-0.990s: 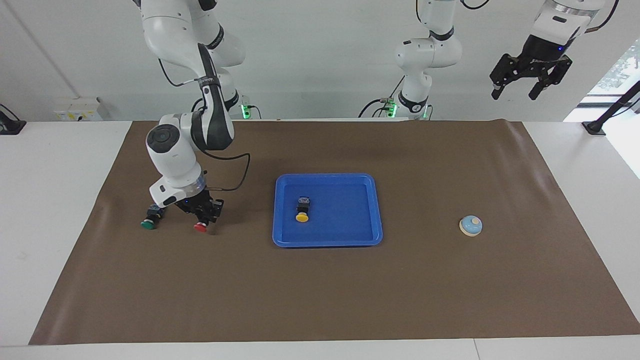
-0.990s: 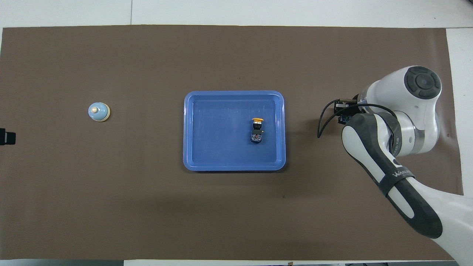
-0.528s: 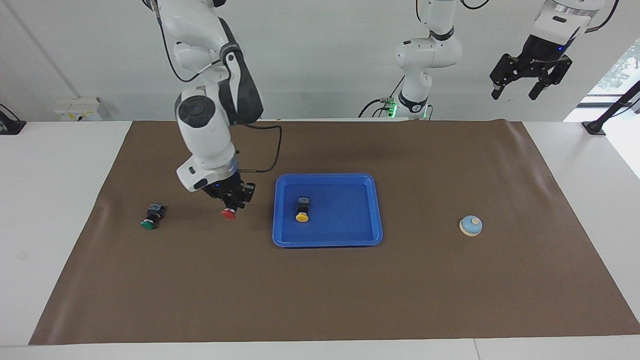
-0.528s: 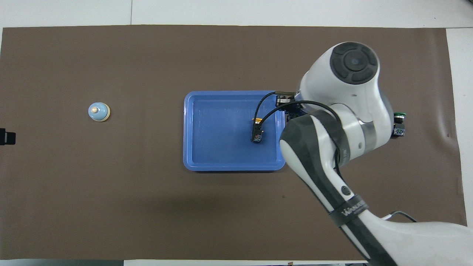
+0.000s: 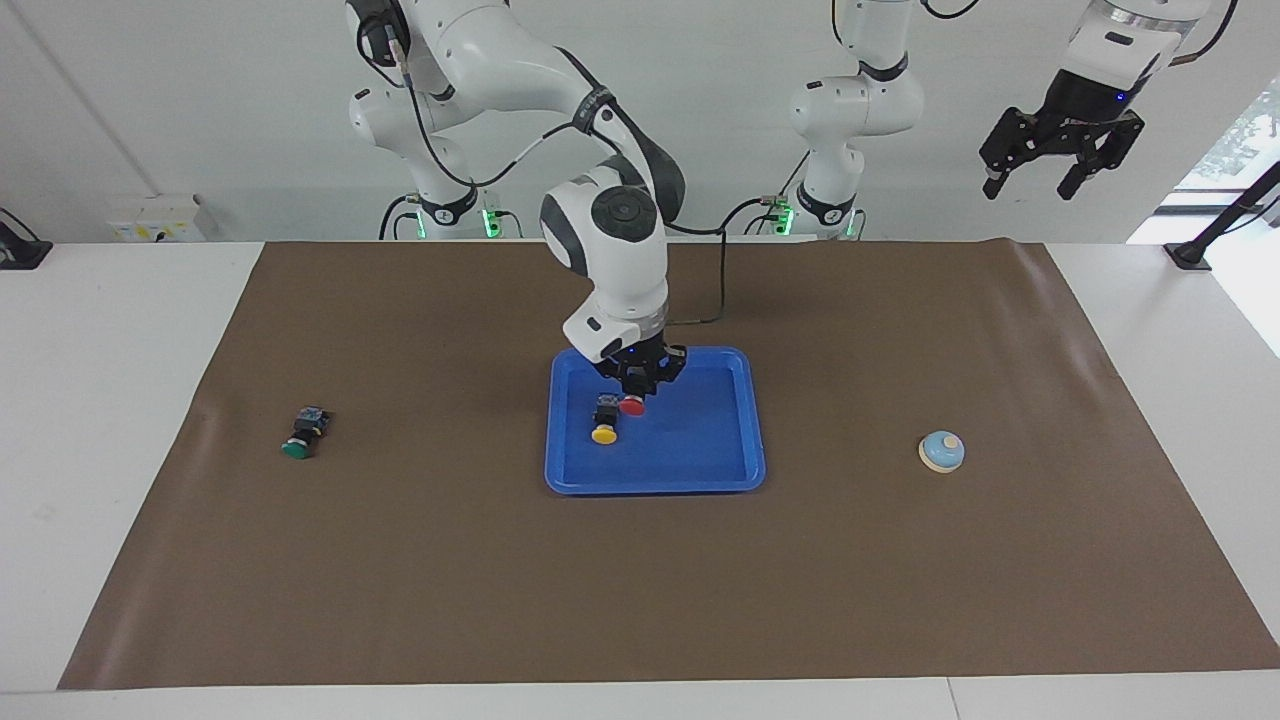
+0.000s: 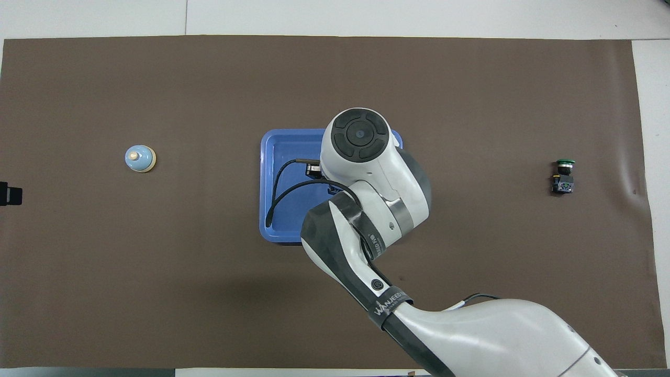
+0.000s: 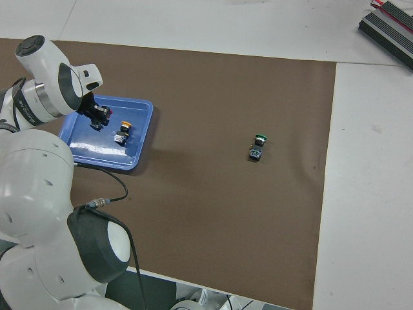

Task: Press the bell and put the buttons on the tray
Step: 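Carry the red button into the tray beside the yellow one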

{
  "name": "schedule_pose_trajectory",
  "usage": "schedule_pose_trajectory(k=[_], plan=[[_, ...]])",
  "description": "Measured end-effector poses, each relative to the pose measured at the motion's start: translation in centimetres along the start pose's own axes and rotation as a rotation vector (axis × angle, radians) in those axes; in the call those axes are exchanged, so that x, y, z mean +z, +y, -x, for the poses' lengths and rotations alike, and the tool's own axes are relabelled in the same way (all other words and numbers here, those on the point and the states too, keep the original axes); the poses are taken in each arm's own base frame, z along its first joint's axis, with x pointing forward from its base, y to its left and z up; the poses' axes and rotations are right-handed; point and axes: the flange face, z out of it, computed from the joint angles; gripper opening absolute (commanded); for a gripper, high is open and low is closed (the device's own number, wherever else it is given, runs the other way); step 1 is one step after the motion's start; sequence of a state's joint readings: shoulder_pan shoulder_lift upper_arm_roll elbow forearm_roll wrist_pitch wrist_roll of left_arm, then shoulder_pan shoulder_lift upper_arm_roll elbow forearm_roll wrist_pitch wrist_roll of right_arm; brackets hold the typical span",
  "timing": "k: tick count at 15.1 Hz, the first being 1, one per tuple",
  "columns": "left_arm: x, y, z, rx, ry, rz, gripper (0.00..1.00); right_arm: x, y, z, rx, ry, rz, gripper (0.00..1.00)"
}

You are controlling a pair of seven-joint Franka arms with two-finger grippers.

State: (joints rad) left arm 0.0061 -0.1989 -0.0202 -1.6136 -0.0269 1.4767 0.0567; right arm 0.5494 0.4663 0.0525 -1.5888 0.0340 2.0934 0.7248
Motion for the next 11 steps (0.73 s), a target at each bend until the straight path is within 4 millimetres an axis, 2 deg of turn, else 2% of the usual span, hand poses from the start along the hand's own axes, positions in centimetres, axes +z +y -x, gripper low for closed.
schedule_pose_trajectory(k=[3,9,10,11], plan=[[0.0,0.0,0.0,0.000,0.000,0.000,1.00,3.3,-1.1,-0.2,-0.010,0.025,-0.024,0.00],[0.0,0.0,0.0,0.000,0.000,0.000,1.00,6.8,-2.4,1.6,-0.049,0.037,-0.010,0.00],[0.0,0.0,0.0,0.000,0.000,0.000,1.00,7.1,-2.4,1.7,-0.047,0.035,-0.006,0.23],[0.0,0.0,0.0,0.000,0.000,0.000,1.00,7.2,-2.4,1.8,-0.042,0.034,-0.005,0.94]])
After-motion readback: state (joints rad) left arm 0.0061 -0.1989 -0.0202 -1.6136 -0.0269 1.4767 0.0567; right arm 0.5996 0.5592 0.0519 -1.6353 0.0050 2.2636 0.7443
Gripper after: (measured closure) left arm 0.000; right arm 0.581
